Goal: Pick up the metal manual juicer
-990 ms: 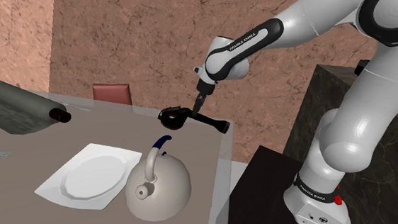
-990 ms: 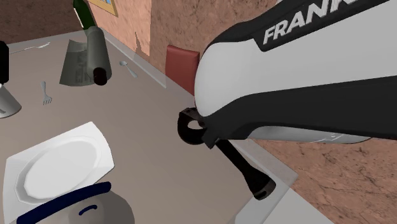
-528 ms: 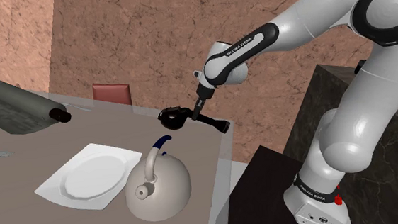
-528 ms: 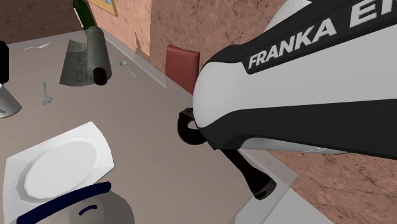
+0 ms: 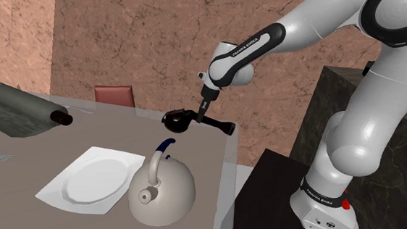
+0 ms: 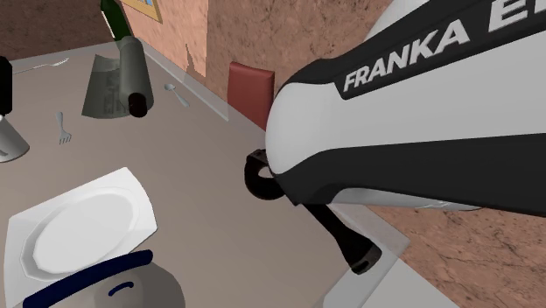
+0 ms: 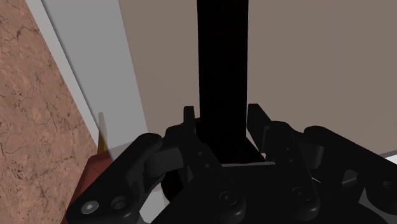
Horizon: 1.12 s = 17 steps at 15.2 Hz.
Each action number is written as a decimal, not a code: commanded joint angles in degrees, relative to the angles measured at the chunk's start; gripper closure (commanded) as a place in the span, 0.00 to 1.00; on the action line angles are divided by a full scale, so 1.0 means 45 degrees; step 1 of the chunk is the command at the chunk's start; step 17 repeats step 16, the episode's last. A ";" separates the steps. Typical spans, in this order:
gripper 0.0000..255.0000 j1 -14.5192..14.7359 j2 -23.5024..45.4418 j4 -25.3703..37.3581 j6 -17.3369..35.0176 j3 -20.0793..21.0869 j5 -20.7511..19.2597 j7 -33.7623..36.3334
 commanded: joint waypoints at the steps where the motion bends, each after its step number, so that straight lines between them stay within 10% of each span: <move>1: 1.00 -0.0026 -0.0168 0.0107 -0.0271 0.0011 -0.0132 0.0127; 17: 1.00 -0.0239 -0.1422 0.1220 -0.2574 0.0093 -0.0933 0.0974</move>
